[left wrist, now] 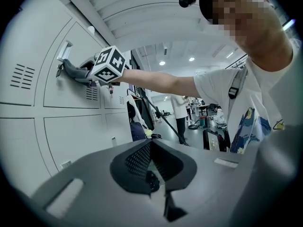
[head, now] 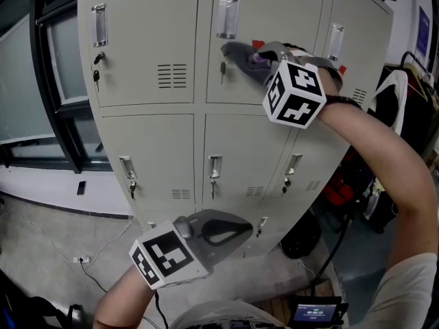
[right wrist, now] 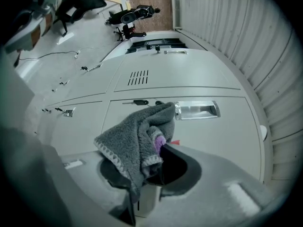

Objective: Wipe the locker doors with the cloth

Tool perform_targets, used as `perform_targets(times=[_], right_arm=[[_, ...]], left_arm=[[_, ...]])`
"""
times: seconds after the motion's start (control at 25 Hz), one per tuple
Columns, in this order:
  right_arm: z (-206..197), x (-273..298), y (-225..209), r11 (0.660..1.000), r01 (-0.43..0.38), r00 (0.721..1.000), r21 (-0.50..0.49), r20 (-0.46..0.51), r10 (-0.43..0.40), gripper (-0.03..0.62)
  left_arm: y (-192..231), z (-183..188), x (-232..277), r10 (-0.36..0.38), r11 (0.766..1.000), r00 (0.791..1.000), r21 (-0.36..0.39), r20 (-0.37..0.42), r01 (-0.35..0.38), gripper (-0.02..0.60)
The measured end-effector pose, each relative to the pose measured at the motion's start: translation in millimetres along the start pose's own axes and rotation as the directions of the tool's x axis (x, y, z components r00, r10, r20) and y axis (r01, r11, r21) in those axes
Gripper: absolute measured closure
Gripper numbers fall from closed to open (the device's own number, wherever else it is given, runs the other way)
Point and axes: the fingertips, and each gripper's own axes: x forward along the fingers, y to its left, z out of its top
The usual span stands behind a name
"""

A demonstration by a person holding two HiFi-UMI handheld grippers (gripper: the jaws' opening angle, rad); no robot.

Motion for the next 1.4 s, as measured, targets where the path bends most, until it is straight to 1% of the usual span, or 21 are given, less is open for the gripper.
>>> perform_targets(times=[0.28, 0.44, 0.72, 1.4], right_arm=[[7.2, 6.8, 30.7, 0.997, -0.020, 1.000, -0.077, -0.011, 0.020, 0.491], [17.1, 12.1, 50.2, 0.994, -0.049, 0.999, -0.096, -0.006, 0.048, 0.491], [21.7, 17.1, 78.1, 0.990, -0.096, 0.995, -0.100, 0.002, 0.097, 0.491], [22.7, 22.1, 117.8, 0.983, -0.157, 0.987, -0.098, 0.015, 0.159, 0.491]], left_arm=[[-4.6, 0.6, -1.9, -0.001, 1.000, 1.000, 0.003, -0.001, 0.001, 0.578], [-6.3, 0.1, -2.0, -0.002, 1.000, 1.000, 0.002, 0.000, 0.002, 0.578], [-5.9, -2.5, -6.0, 0.006, 1.000, 1.000, -0.007, 0.000, -0.006, 0.578], [-9.9, -6.4, -4.1, 0.004, 1.000, 1.000, -0.019, -0.001, -0.004, 0.578]])
